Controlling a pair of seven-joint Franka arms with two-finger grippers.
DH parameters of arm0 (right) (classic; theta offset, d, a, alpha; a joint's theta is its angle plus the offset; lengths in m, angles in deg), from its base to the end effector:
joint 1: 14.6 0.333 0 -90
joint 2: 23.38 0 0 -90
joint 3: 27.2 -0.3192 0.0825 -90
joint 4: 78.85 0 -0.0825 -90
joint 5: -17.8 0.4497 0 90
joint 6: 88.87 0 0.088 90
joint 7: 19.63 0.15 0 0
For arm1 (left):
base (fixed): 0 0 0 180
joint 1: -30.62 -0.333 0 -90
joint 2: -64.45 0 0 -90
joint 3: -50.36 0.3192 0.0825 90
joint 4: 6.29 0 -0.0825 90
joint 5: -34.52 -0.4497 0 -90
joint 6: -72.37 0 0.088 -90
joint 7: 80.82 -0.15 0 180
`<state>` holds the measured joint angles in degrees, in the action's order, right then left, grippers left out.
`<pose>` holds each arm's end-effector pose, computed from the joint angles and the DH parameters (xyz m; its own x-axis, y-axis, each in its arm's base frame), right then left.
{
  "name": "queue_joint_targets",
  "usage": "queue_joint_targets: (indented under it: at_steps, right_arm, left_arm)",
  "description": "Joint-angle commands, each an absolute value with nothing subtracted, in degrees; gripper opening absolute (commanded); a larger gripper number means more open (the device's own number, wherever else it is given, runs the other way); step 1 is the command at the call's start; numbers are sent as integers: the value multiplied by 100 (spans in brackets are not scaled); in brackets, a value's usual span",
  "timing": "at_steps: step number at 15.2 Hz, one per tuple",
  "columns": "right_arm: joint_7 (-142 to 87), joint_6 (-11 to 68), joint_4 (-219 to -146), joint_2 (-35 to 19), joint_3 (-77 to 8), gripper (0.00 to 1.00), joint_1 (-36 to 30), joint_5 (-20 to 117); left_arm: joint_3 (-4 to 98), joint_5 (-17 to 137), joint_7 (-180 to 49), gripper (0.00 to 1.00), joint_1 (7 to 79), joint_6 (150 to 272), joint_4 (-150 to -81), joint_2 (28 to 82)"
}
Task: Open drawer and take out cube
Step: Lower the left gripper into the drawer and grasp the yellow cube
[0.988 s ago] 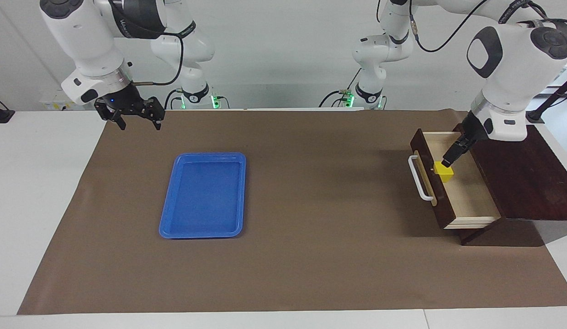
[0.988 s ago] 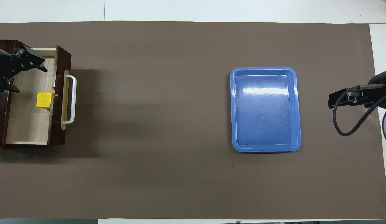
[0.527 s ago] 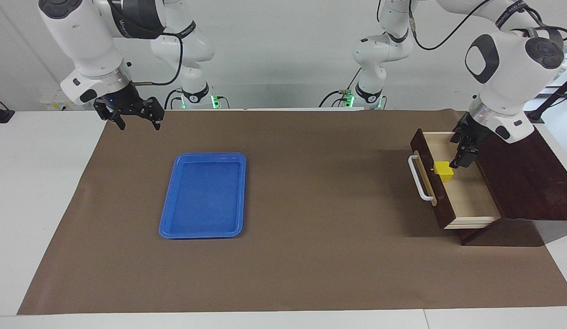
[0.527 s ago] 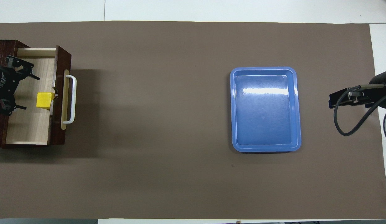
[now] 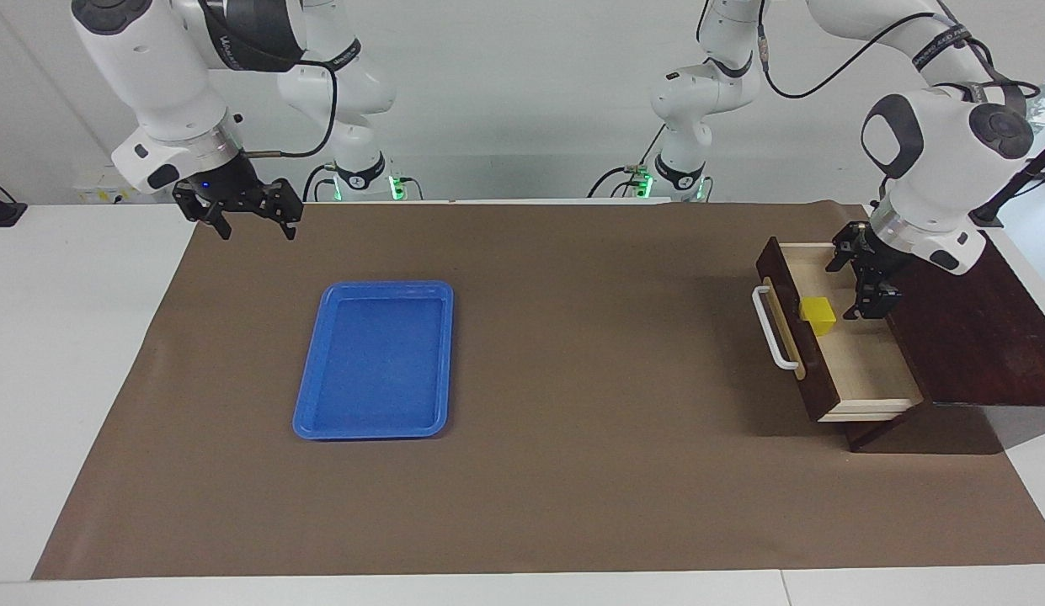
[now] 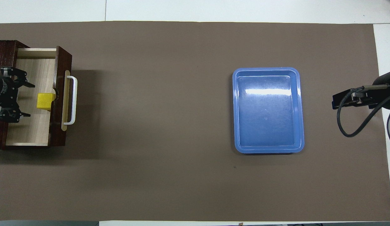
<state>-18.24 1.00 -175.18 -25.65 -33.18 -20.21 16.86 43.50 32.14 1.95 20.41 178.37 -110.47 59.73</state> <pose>0.6011 0.0023 0.5495 0.9972 -0.0182 -0.0728 -0.0167 -0.9996 0.0223 0.6395 0.0436 0.4229 0.0805 0.9965 0.0229 0.9954 -0.0792 -0.0534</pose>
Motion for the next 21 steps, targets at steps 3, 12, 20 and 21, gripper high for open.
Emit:
queue_joint_targets:
  at_steps: [3,12,20,21]
  right_arm:
    - [-1760,113,-17527,-2610,-3353,100,-2049,1763]
    - [-1769,113,-17535,-2610,-3353,100,-2040,1763]
    - [-1787,78,-17535,-2610,-3353,100,-2023,1763]
    - [-1787,78,-17535,-2610,-3353,100,-2023,1763]
  left_arm:
    - [4342,3294,592,100,2051,18319,-11492,6058]
    - [4333,3294,619,95,2095,18487,-11800,6102]
    - [4324,3303,610,0,2095,18164,-11345,6006]
    - [4324,3346,610,0,2104,17823,-10899,5919]
